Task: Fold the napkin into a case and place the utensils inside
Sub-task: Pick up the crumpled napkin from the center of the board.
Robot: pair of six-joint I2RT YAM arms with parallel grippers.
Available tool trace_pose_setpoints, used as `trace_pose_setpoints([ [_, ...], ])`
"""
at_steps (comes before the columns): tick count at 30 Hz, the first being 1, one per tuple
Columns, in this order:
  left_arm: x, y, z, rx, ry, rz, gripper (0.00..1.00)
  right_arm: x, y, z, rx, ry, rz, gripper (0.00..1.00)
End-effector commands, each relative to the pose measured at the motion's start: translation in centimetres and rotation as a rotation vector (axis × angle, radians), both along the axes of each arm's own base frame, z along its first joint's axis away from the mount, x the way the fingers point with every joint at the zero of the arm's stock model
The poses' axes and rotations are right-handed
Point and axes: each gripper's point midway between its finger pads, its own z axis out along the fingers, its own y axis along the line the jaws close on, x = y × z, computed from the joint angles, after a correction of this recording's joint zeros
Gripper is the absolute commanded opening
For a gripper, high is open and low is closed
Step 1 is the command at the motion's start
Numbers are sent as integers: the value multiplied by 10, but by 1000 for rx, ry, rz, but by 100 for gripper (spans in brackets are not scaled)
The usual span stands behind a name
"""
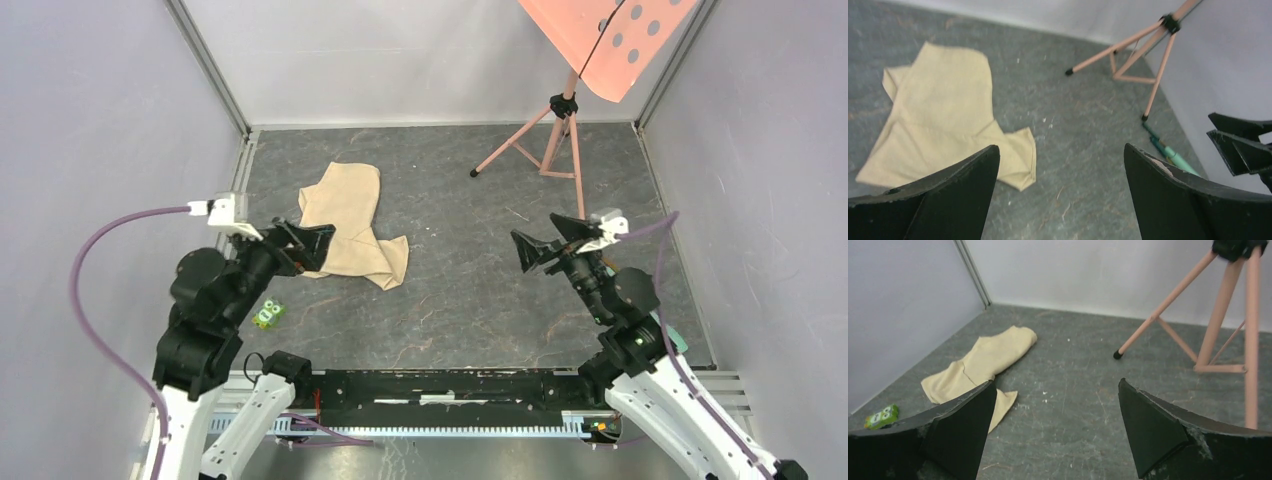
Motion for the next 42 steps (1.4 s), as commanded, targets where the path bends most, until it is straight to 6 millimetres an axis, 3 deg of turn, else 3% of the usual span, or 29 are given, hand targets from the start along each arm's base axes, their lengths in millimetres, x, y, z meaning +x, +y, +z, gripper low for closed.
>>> trace_pose_setpoints([
  [1,11,-13,-48,-1,186,-35,100,19,18,-9,35,-4,33,98],
  [7,21,-12,-110,69,401,-17,100,52,71,-30,36,35,147,98],
  [11,27,0,-145,55,532,106,100,74,124,-39,58,37,195,98],
  [12,28,3,-152,40,559,141,100,80,140,-33,67,28,213,98],
  [16,38,3,-184,-60,649,242,100,102,198,-53,50,65,270,98],
  [19,50,4,-211,-119,694,323,100,105,223,-80,18,87,312,98],
  [23,69,11,-242,-163,734,444,100,105,232,-121,-45,117,331,98],
  [26,83,17,-258,-170,764,542,100,124,234,-161,-153,259,262,97],
  [30,88,22,-273,-178,788,605,100,143,220,-204,-232,458,97,83],
  [32,88,20,-274,-185,780,588,99,143,223,-217,-189,538,81,77],
  [34,86,18,-273,-177,775,564,98,142,239,-224,-164,599,109,67],
  [39,70,20,-255,-152,741,513,98,140,257,-247,-264,648,58,65],
  [42,60,23,-239,-168,681,490,98,142,254,-259,-351,664,-9,63],
])
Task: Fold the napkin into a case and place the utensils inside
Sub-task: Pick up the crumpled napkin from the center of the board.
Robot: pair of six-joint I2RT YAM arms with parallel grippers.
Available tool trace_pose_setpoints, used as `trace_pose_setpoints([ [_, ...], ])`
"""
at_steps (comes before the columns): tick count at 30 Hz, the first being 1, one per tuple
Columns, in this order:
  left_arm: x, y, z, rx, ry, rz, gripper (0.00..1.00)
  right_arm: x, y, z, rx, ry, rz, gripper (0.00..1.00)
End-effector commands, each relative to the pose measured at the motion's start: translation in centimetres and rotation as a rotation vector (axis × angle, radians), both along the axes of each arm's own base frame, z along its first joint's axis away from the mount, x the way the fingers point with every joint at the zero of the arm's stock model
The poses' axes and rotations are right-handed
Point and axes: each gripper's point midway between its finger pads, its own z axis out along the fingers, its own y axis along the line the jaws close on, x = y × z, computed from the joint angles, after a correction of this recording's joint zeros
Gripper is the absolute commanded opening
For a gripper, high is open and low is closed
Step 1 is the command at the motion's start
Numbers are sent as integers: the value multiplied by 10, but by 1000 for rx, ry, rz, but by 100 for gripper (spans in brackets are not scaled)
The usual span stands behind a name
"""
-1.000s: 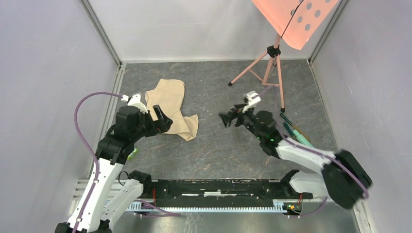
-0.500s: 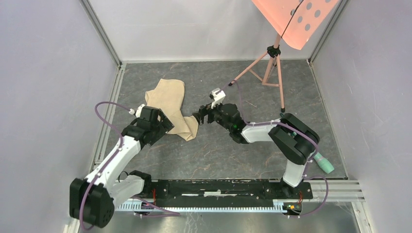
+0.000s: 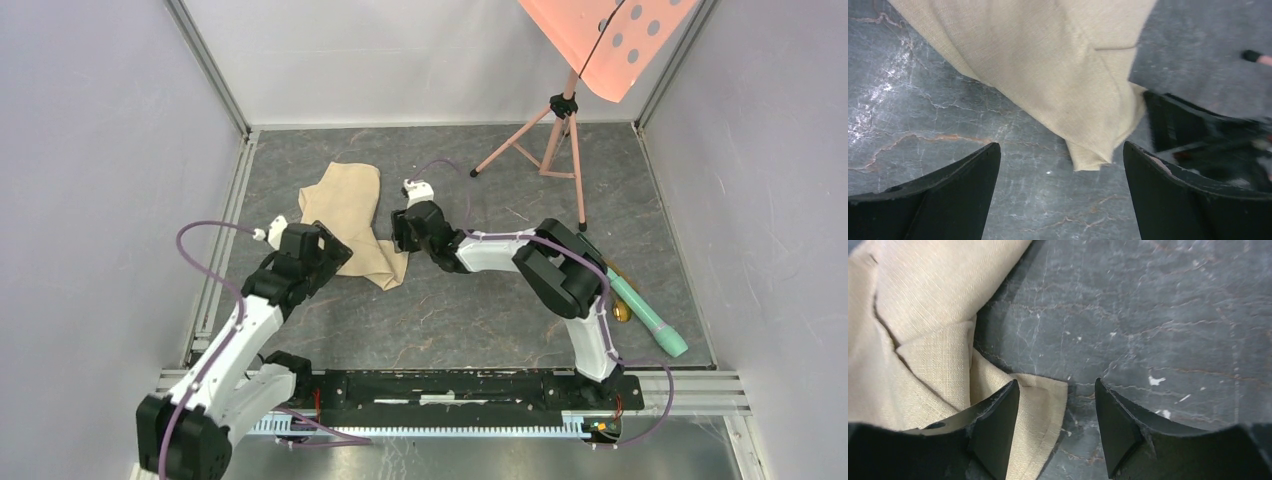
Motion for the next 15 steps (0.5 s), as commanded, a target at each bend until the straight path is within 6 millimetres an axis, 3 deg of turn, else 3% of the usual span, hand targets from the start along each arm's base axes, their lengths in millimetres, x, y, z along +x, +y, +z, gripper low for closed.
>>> trace_pose_setpoints([
  [1,-9,7,28,2,-110,-8,98,0,0,-13,-139,20,-68,63],
  [10,-27,5,73,-46,-229,-52,97,-13,17,-41,-240,73,-46,47],
  [12,-29,1,78,-44,-236,-92,97,-12,15,-40,-241,68,-58,33],
  [15,-32,-16,82,-56,-256,-227,99,-5,1,-19,-227,-15,-101,4],
])
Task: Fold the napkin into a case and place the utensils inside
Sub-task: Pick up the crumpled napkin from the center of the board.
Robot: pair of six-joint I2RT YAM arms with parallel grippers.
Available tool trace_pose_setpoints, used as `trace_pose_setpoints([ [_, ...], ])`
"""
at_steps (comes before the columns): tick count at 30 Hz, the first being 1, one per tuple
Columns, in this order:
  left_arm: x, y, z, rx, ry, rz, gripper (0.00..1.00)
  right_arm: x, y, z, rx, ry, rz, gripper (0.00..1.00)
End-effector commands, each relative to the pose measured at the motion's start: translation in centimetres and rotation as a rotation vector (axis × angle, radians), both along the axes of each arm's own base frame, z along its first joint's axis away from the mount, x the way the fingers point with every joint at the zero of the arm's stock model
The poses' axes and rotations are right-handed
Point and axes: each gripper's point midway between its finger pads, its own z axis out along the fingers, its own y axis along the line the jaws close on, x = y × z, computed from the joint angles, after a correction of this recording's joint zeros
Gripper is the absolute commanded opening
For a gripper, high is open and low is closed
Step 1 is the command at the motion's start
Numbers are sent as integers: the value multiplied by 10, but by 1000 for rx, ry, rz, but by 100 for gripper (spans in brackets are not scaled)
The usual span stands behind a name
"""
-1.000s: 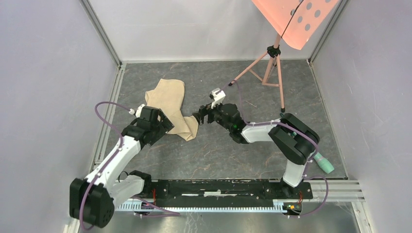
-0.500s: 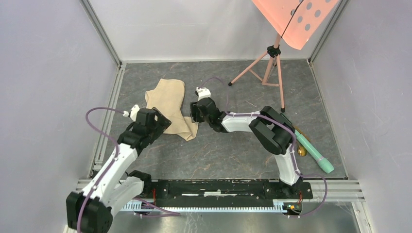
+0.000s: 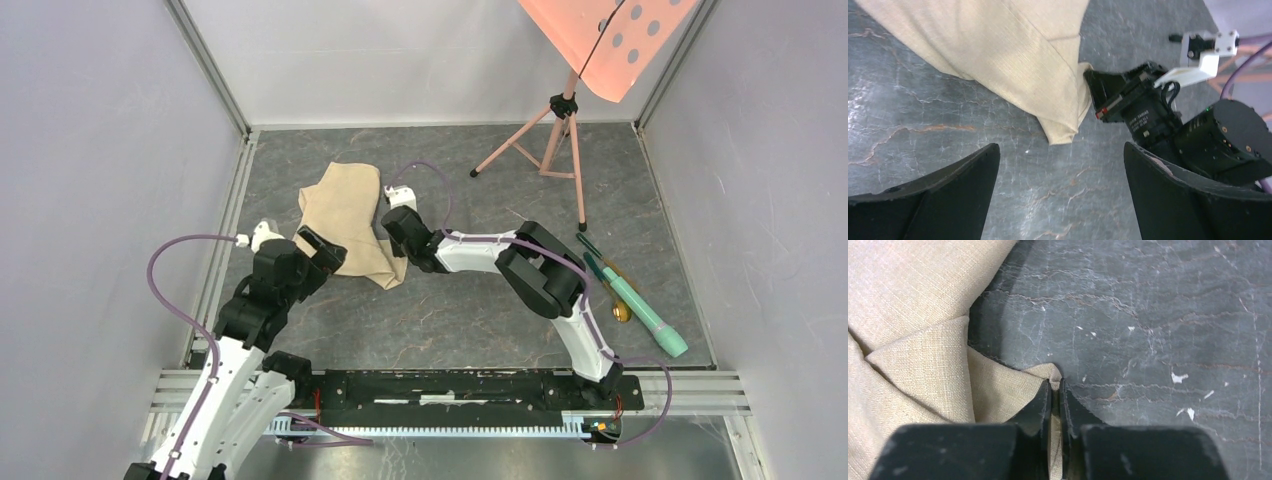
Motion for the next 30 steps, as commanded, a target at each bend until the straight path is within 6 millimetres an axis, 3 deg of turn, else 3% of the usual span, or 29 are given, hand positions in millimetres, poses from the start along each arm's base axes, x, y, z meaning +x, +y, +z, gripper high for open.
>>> trace_pose_setpoints([
  [1,-3,-26,18,10,-64,-217,100,4,-24,25,-6,-105,-55,0],
  [4,0,-53,14,-38,-75,-370,100,-5,-50,73,111,-236,-15,0],
  [8,1,-82,-7,-116,18,-519,100,-37,-112,153,323,-539,-23,0],
  [10,1,-90,-25,-130,94,-552,100,-47,-146,164,329,-612,-85,1],
  [12,2,-94,-43,-102,154,-560,100,-48,-168,163,308,-631,-141,1],
  [16,8,-100,-71,79,218,-516,98,-37,-184,162,295,-620,-182,1],
  [21,11,-128,-74,465,32,-593,100,-31,-204,162,309,-615,-215,1],
  [23,10,-137,-84,560,-6,-640,100,-28,-214,158,336,-598,-234,0],
  [27,14,-113,-101,700,71,-534,100,-26,-230,160,388,-606,-227,1],
  [30,20,-117,-90,568,59,-506,100,-24,-236,159,374,-598,-227,1],
])
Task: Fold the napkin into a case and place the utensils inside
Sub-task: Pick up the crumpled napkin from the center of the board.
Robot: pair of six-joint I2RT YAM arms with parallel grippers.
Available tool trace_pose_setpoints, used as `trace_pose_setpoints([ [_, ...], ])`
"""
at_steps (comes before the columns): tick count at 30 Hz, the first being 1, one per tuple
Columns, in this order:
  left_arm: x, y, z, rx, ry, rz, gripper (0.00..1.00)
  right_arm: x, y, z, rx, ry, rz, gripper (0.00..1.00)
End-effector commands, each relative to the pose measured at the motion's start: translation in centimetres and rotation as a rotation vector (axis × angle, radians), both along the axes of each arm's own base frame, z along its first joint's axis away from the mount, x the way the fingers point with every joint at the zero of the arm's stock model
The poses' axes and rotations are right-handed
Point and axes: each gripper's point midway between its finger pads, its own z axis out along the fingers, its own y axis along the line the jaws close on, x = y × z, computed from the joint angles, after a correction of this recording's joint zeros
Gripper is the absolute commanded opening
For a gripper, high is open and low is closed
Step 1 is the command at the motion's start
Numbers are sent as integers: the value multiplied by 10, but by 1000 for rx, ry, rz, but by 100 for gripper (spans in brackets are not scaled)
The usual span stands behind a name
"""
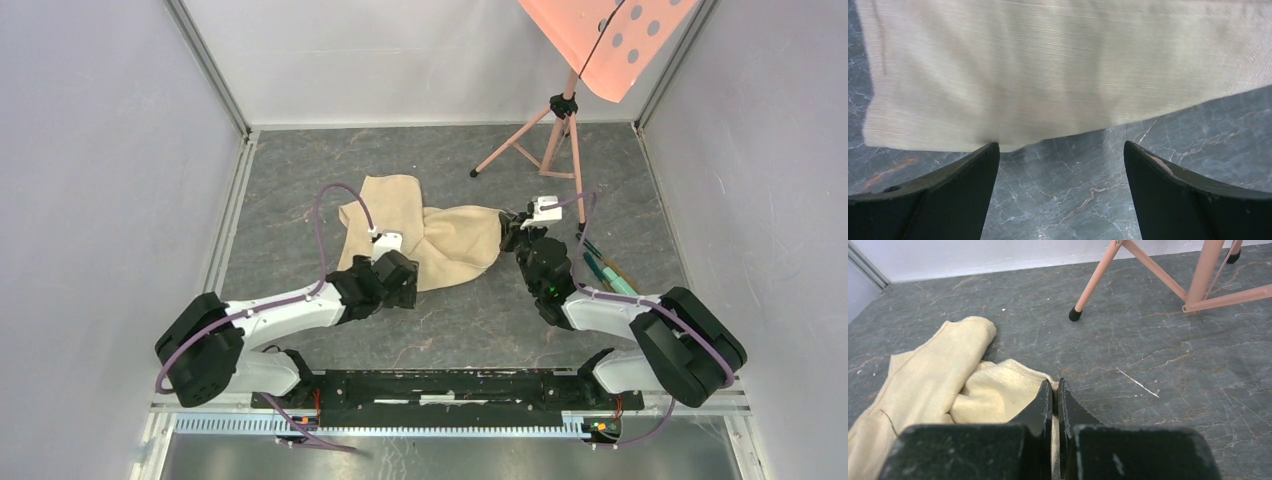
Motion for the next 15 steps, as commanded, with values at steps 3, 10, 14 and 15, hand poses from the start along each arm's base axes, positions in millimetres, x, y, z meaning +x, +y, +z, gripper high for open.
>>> trace_pose_setpoints([
  [3,44,14,44,-229,-11,201,94,3,-2,24,75,-65,32,1],
  [10,86,55,71,-66,9,250,85,7,-3,20,94,-50,49,1],
  [14,106,64,55,-40,98,236,71,7,-4,18,95,-46,53,0],
  [15,110,66,49,-39,121,233,70,8,-4,18,97,-45,52,1],
])
